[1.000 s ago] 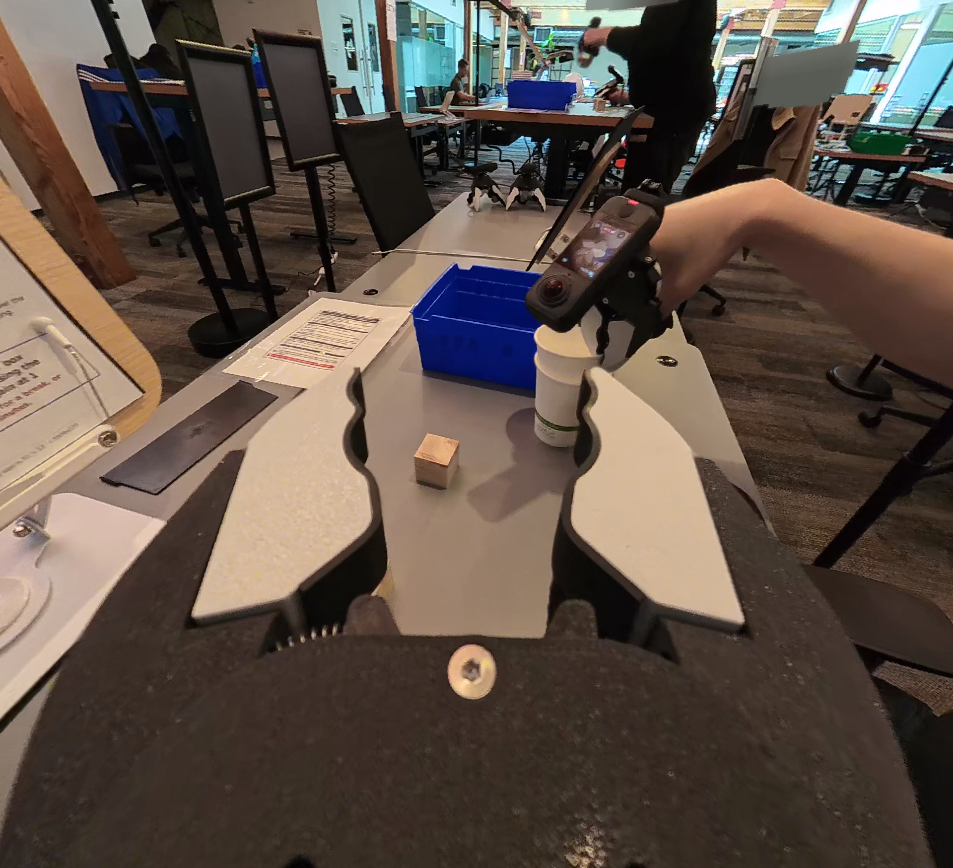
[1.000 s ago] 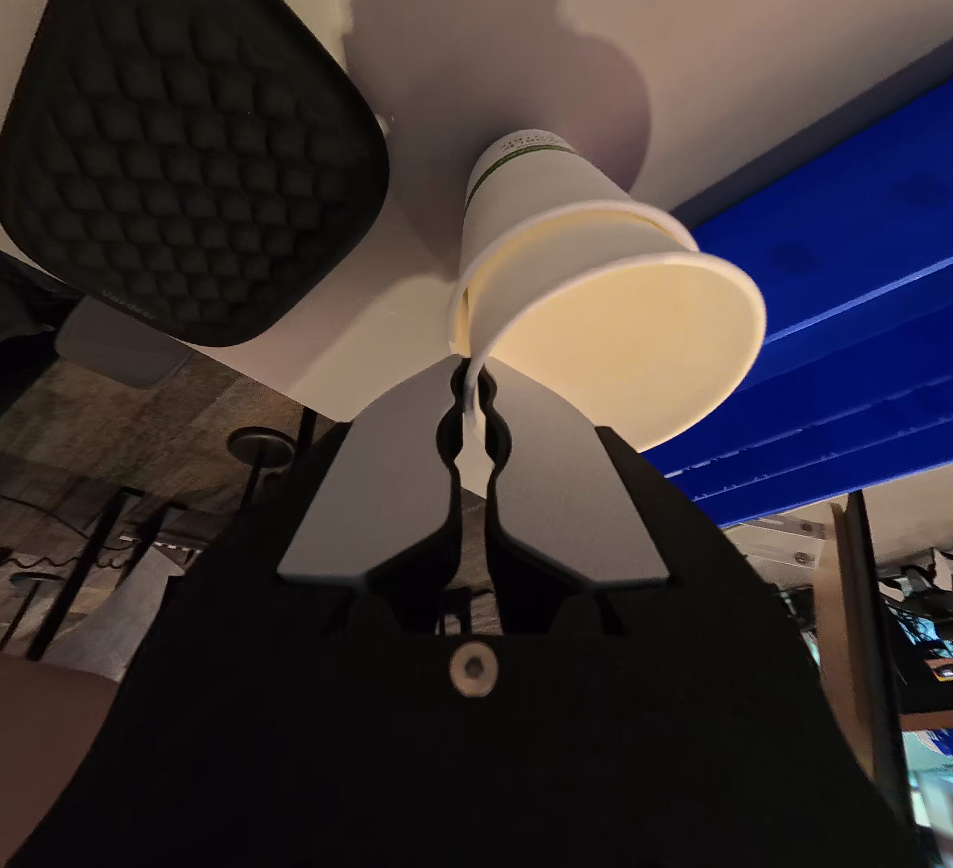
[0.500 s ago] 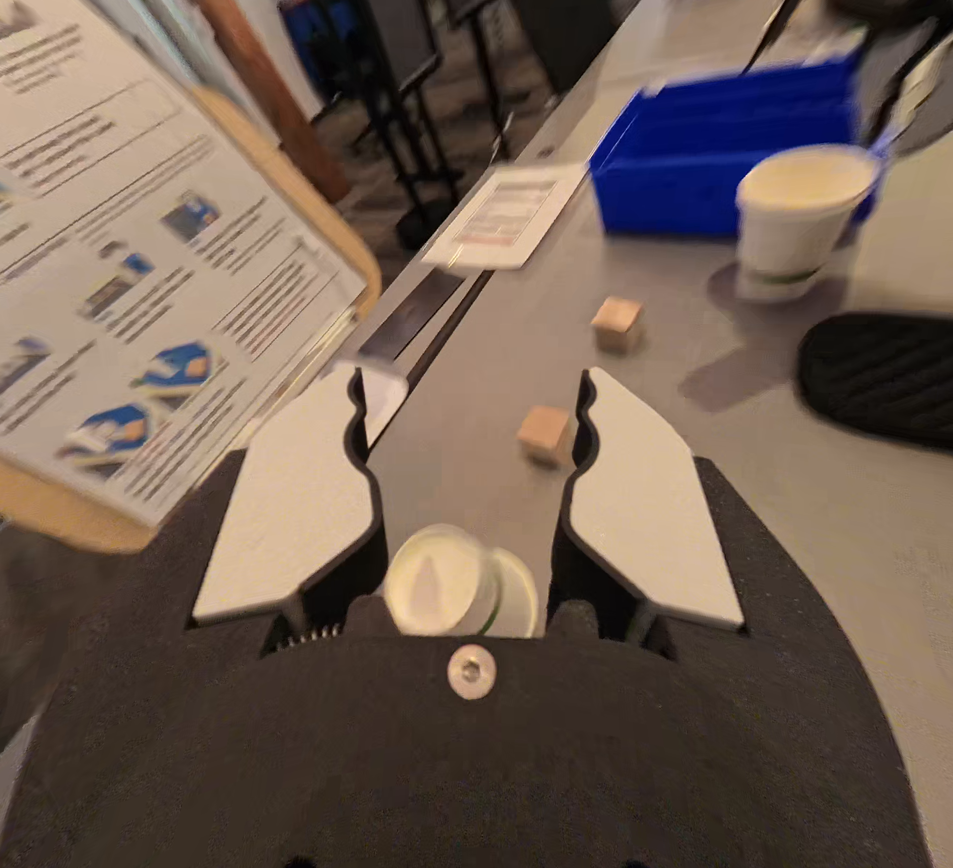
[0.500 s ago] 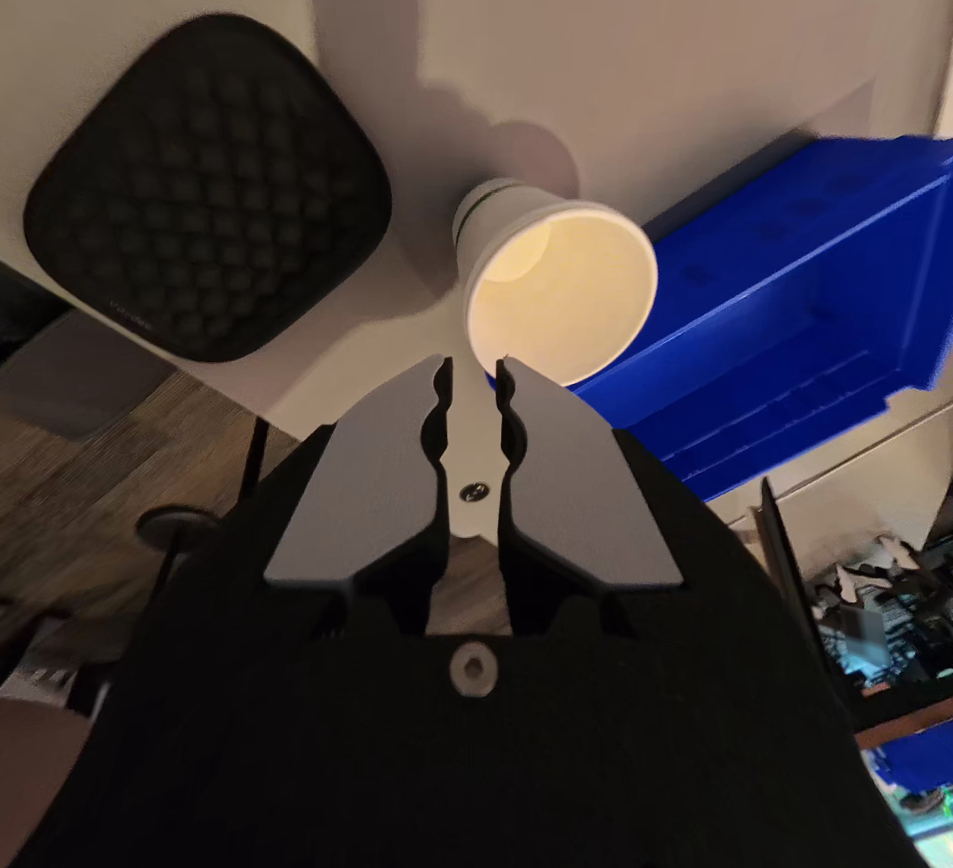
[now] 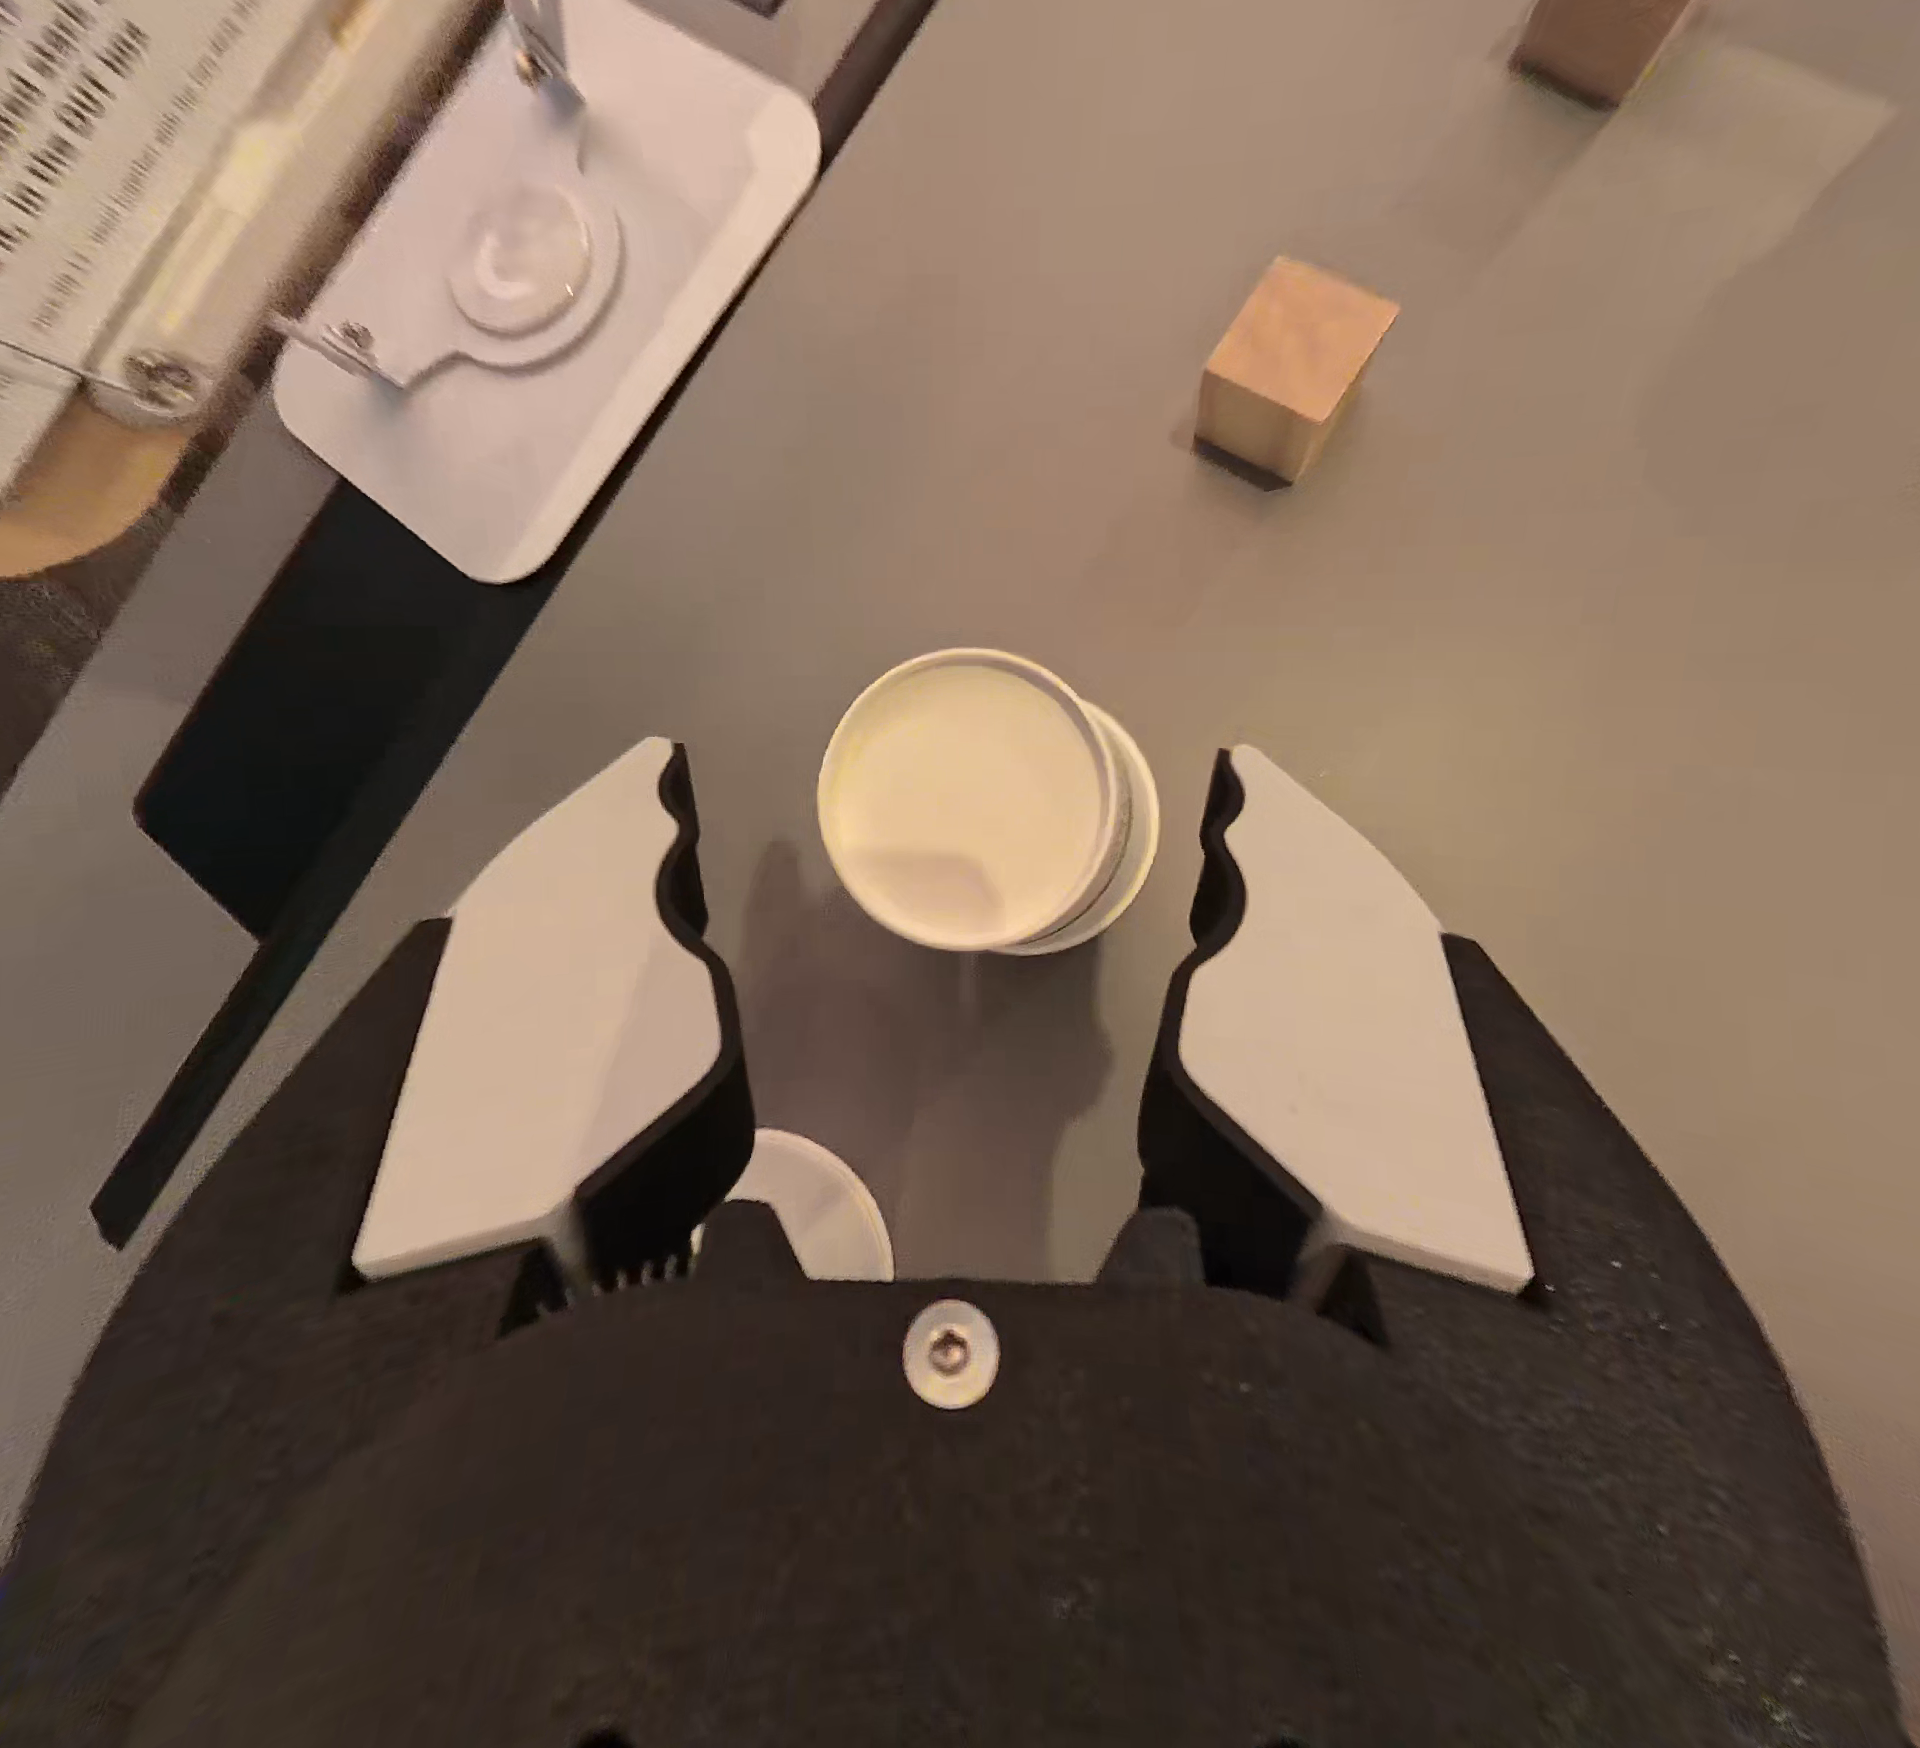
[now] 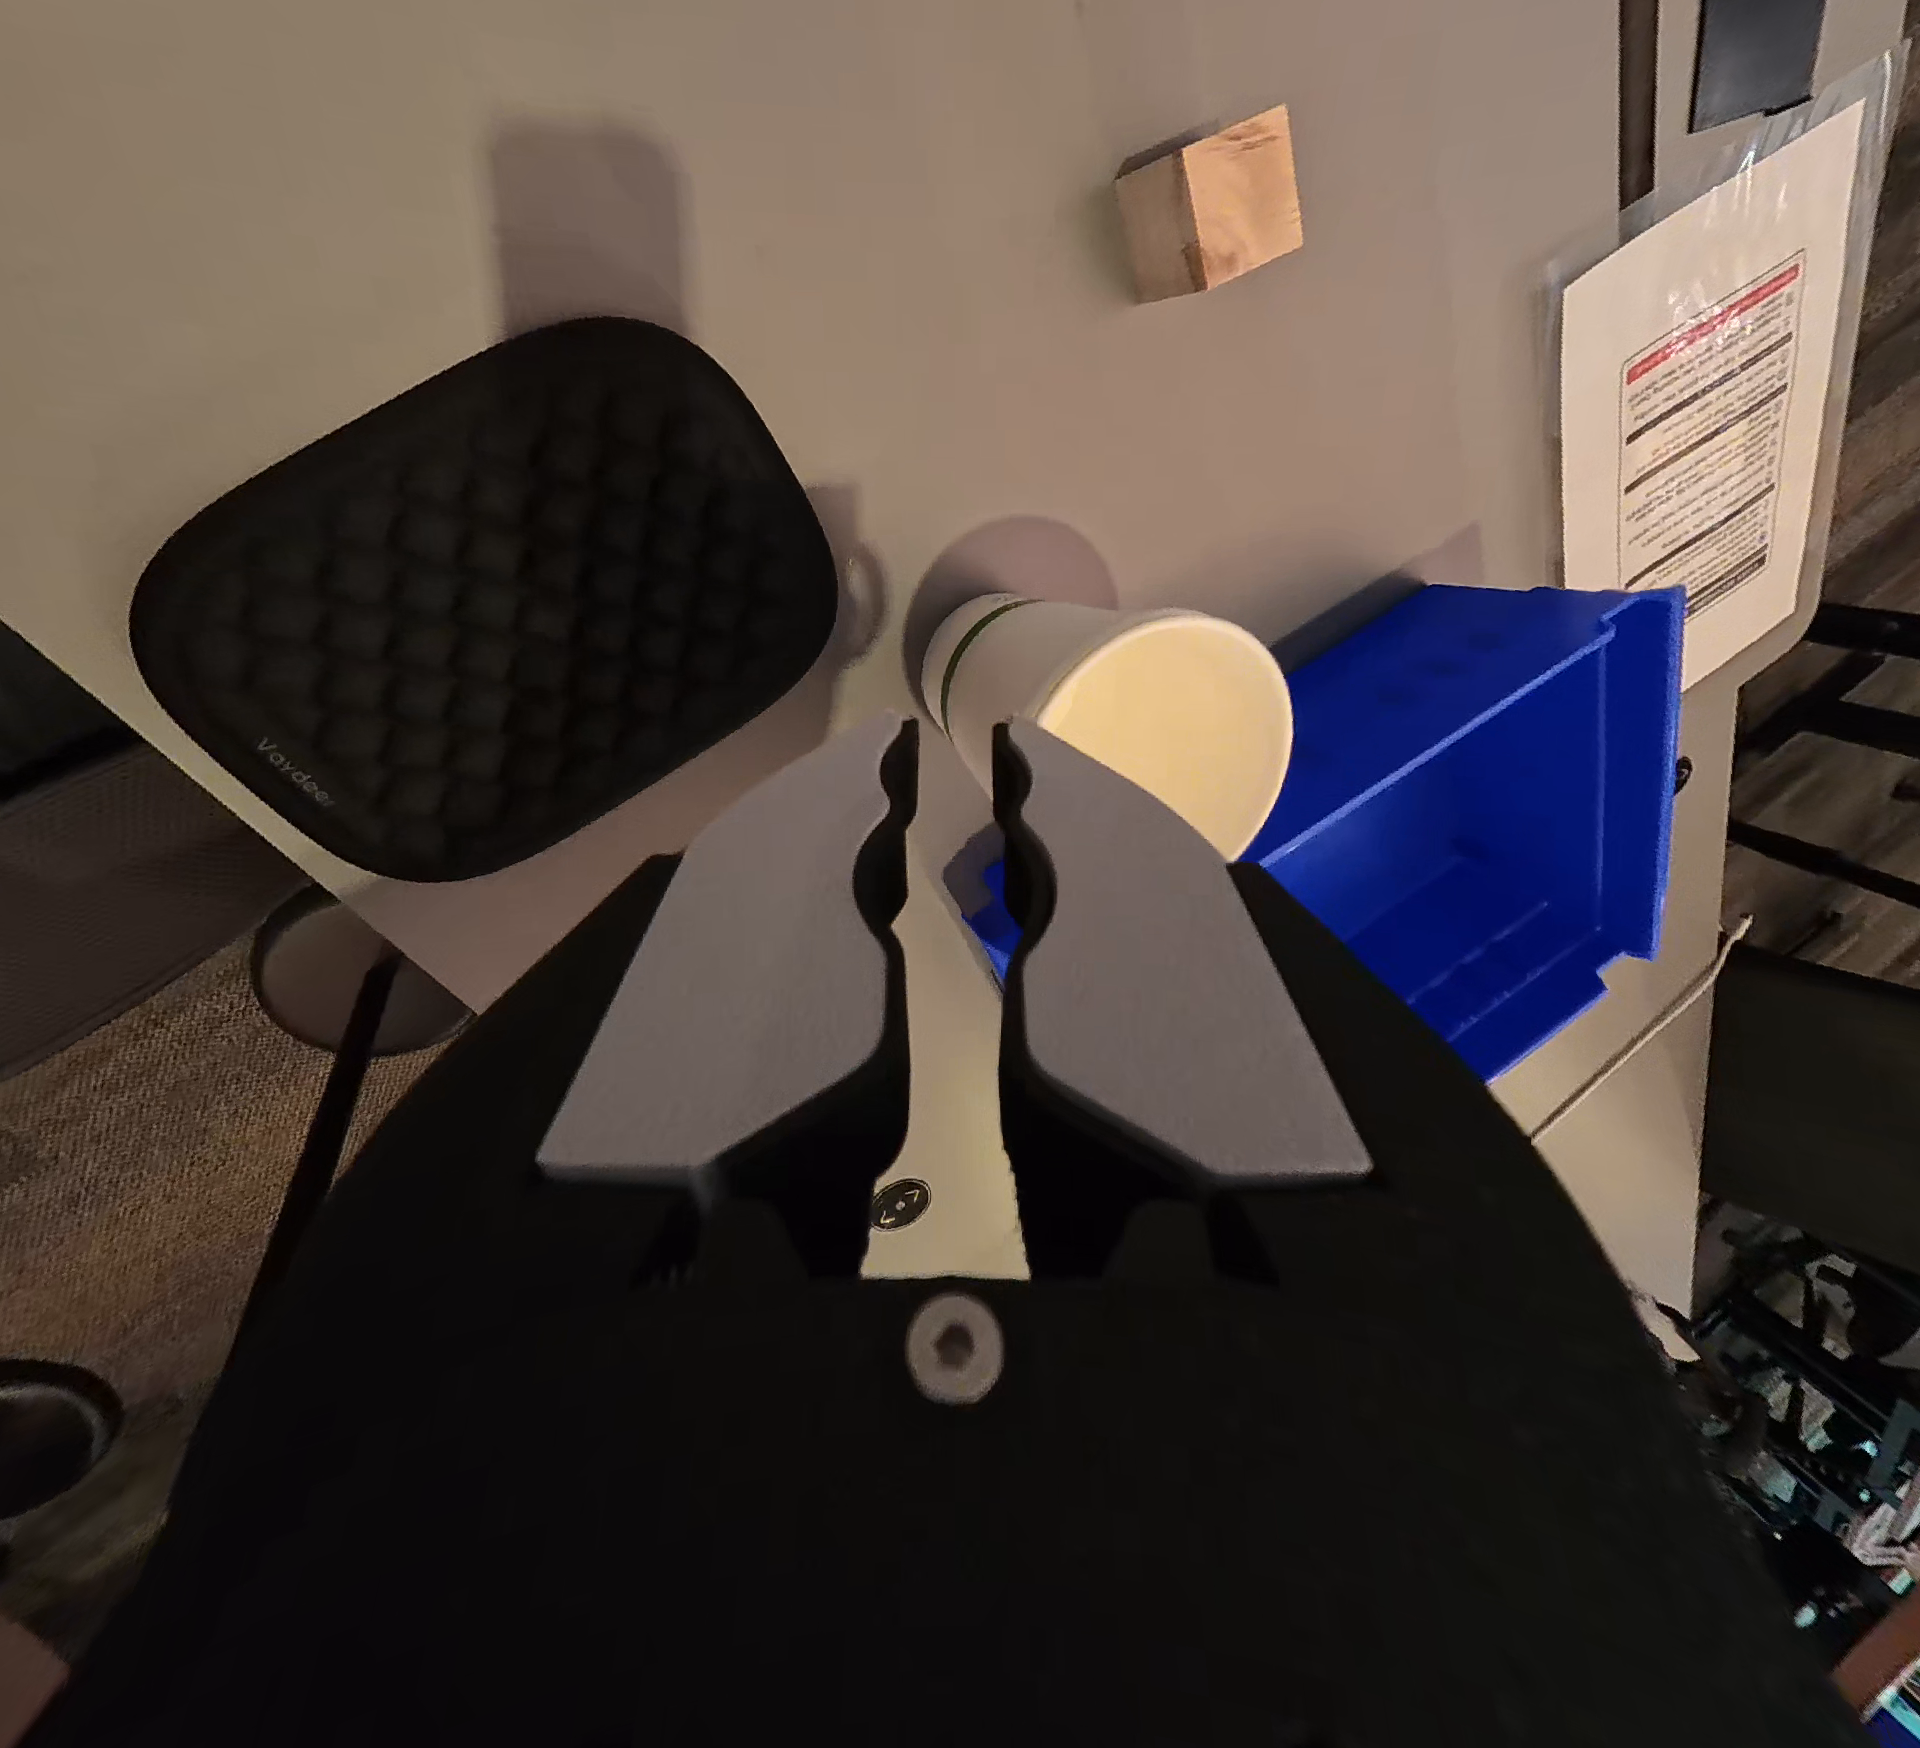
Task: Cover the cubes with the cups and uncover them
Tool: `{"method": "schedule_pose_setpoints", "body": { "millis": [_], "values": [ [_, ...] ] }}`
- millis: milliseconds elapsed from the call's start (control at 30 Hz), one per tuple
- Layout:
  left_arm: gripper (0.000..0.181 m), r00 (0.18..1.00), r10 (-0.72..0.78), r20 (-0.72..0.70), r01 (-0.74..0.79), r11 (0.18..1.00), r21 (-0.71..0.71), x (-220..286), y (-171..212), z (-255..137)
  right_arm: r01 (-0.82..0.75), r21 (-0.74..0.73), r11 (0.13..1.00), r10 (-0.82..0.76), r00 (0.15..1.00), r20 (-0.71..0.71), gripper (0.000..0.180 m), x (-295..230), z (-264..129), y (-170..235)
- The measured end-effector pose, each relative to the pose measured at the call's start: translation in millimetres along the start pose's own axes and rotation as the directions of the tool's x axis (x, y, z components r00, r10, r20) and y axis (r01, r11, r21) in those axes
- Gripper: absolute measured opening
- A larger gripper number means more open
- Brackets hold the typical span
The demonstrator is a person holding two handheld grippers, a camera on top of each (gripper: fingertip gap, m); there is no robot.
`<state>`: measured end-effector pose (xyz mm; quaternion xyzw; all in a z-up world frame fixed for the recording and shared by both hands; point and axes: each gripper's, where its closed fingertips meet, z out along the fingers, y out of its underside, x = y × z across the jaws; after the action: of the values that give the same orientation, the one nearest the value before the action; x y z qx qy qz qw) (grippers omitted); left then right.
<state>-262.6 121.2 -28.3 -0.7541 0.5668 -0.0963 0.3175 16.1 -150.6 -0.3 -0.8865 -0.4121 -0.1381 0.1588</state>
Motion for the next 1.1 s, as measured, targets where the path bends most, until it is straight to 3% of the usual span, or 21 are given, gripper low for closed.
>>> {"method": "schedule_pose_setpoints", "body": {
  "millis": [33,200,600,833,933,1100],
  "values": [
    [0.093,1.0,0.004,0.01,-0.004,0.999,-0.043,-2,6,8,-0.004,0.003,1.0,0.004,1.0,-0.003,0.013,1,0,1],
    [0.094,0.998,-0.026,-0.059,0.021,0.996,-0.083,5,10,29,-0.022,0.024,0.999,0.022,1.0,-0.008,0.013,4,-2,6],
    [0.091,1.0,0.029,-0.009,-0.03,0.971,-0.237,2,33,49,-0.021,0.022,1.0,0.021,1.0,-0.002,0.013,2,-1,12],
    [0.084,0.997,0.076,0.026,-0.067,0.968,-0.24,-3,33,49,-0.019,0.021,1.0,0.019,1.0,0.008,0.013,0,0,12],
    [0.084,0.996,0.091,0.015,-0.085,0.974,-0.211,-1,28,43,-0.016,0.016,1.0,0.016,1.0,0.012,0.013,-1,1,12],
    [0.084,0.997,0.073,-0.04,-0.073,0.997,-0.009,7,-1,12,-0.012,0.018,1.0,0.012,1.0,0.004,0.013,0,0,12]
  ]
}}
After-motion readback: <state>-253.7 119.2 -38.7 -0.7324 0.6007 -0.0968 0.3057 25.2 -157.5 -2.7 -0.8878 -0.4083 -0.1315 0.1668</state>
